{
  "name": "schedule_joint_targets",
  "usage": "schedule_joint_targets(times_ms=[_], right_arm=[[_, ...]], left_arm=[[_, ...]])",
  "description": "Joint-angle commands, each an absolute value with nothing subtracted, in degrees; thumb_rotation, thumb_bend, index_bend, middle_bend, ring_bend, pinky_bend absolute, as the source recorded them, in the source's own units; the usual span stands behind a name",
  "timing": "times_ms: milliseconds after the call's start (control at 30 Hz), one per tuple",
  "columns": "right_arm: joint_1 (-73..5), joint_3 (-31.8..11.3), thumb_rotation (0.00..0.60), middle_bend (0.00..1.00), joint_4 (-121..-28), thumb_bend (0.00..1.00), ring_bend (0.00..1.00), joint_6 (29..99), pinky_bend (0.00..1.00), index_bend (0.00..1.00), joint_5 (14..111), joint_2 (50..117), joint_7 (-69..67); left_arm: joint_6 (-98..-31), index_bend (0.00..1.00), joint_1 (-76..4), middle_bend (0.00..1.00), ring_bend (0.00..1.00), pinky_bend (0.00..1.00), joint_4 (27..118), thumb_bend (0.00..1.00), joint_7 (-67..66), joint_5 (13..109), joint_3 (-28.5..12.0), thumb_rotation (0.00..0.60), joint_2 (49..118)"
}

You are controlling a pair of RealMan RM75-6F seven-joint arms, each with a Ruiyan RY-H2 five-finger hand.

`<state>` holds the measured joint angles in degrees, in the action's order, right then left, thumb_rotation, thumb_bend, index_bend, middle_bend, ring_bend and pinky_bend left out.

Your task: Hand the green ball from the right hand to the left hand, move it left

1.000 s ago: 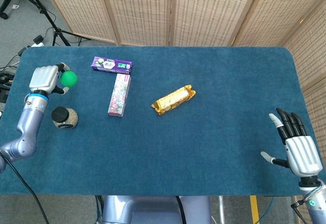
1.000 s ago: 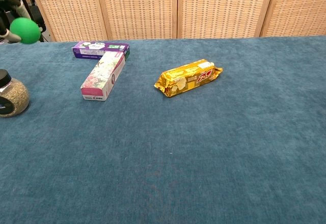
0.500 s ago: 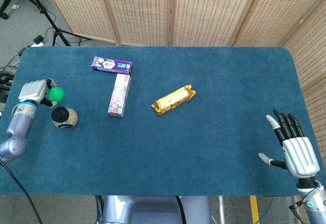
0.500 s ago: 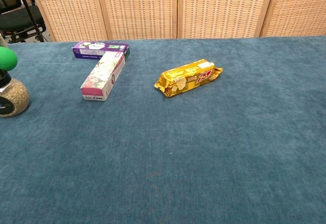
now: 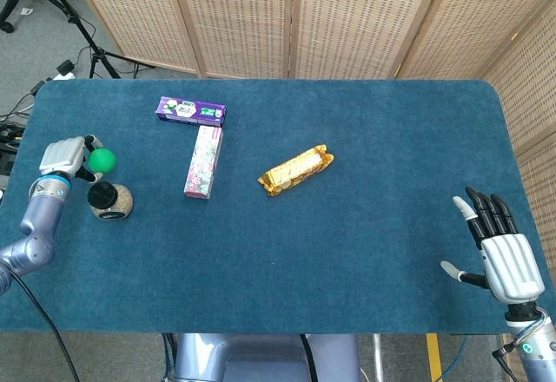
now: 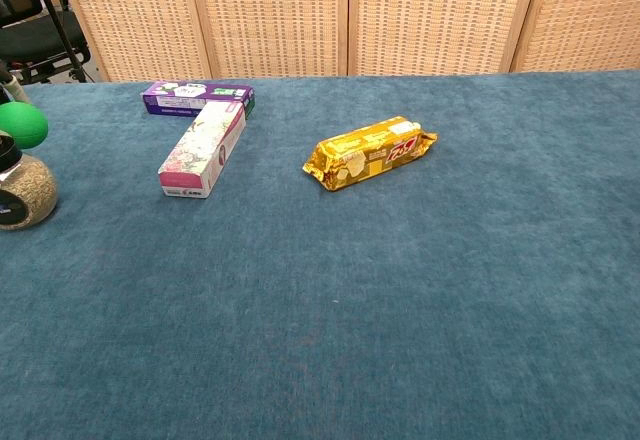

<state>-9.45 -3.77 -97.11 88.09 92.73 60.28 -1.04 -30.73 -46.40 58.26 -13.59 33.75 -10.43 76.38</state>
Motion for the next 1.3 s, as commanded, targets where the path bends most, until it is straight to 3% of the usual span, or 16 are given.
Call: schedule_joint_targets(times_ms=[33,133,233,667,1000,1200,1300], right_arm=[[-9.42,-3.76,0.6,0.0,-97.2,0.0,0.0,87.93,0.0,0.0,92.74,60.3,-1.04],[-9.4,-3.79,0.6,0.0,-97.22,0.0,0.0,87.85,0.0,0.0,92.81,60.38,-0.89],[-9.41,-3.81,0.6,0.0,-97.27,0.0,0.0,87.75,0.0,0.0,92.9,60.45,-0.85],[-9.33,-3.94,0.6,0.0,-97.38,0.0,0.0,87.53,0.0,0.0,93.04,60.44,-0.87],[-9.25,-3.97,0.6,0.0,-97.45,0.0,0.0,87.55,0.0,0.0,93.27,60.4,-0.91],[-9.2,-3.91,0.6,0.0,-97.57,0.0,0.0,87.55,0.0,0.0,93.54,60.33,-1.01],[-8.93,-3.93,0.6,0.0,-97.7,0.0,0.0,88.37,0.0,0.0,94.16,60.2,-1.34]], left_arm=[[-29.84,0.53,-46.54,0.37,0.36,0.49,56.87,0.34,-13.07,34.14,-9.91,0.6,77.13],[-27.59,0.41,-46.85,0.26,0.24,0.42,55.72,0.33,-12.75,32.45,-9.29,0.6,77.25],[-25.7,0.34,-47.03,0.2,0.2,0.4,54.67,0.32,-12.03,31.26,-8.81,0.6,77.11],[-23.69,0.2,-46.78,0.09,0.14,0.4,54.38,0.31,-7.07,33.9,-9.26,0.6,76.23],[-23.8,0.18,-46.19,0.04,0.09,0.38,54.98,0.3,-4.04,36.14,-9.92,0.6,75.47],[-28.57,0.1,-42.34,0.0,0.0,0.23,61.07,0.21,4.59,44.2,-15.41,0.6,71.66],[-37.91,0.01,-36.28,0.0,0.0,0.11,70.27,0.08,12.88,53.35,-19.23,0.6,65.33]])
